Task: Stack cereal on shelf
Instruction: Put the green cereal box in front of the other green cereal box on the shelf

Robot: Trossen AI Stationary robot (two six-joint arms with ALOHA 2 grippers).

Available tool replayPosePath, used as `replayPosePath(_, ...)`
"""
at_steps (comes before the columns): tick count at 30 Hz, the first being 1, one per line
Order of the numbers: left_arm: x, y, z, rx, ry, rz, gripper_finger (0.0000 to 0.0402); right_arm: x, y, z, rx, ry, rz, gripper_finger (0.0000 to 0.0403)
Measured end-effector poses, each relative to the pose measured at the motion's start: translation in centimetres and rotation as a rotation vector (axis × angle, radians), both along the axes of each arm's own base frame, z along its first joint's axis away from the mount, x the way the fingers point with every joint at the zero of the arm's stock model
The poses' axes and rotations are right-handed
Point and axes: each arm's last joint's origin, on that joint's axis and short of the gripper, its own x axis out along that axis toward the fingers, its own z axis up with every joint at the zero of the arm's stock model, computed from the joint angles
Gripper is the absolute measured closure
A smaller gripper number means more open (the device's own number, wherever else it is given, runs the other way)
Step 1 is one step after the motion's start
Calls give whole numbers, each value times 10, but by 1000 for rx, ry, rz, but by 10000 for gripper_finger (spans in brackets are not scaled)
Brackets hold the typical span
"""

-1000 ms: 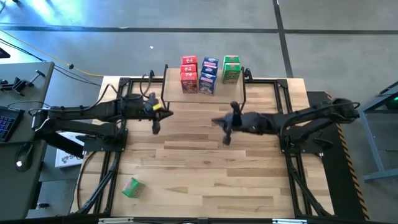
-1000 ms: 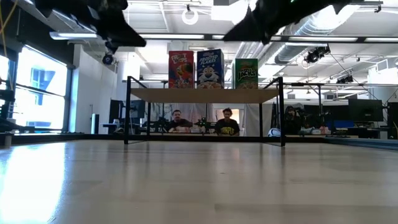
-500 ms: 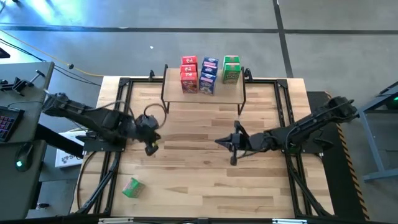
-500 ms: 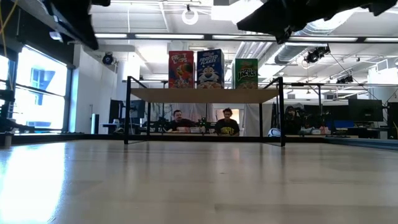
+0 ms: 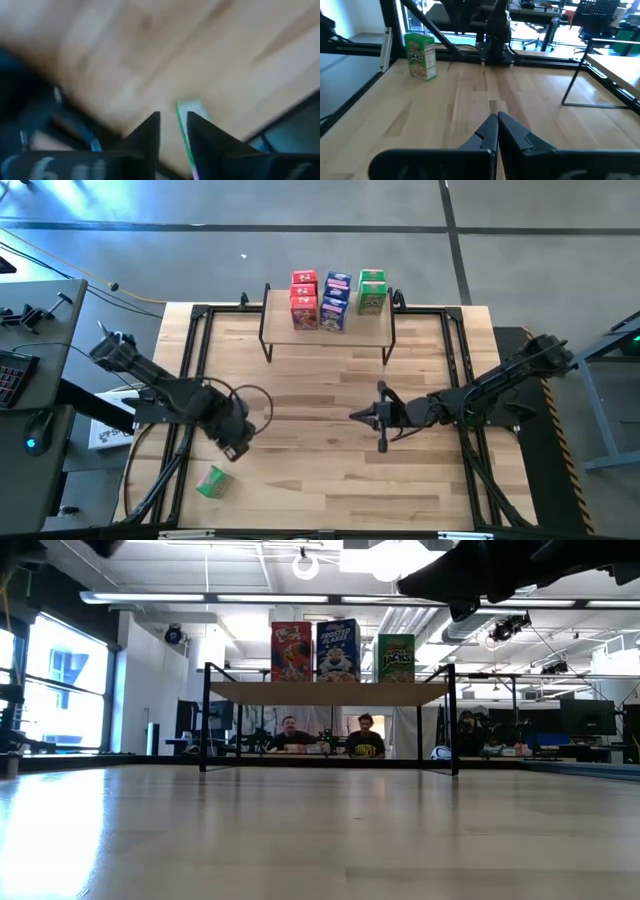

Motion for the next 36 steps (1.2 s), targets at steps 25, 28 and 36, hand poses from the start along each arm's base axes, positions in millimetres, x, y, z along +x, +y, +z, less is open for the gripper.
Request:
replayPosePath(25,-39,-90,-12,-117,44,348,112,8,7,-15,23,32,84,403)
replayPosePath(28,-39,-97,-19,-93,55,344,112,8,7,-15,24,32,85,403)
replayPosePath(36,-38,-113,-36,-53,79,332,112,8,7,-15,24,32,85,403)
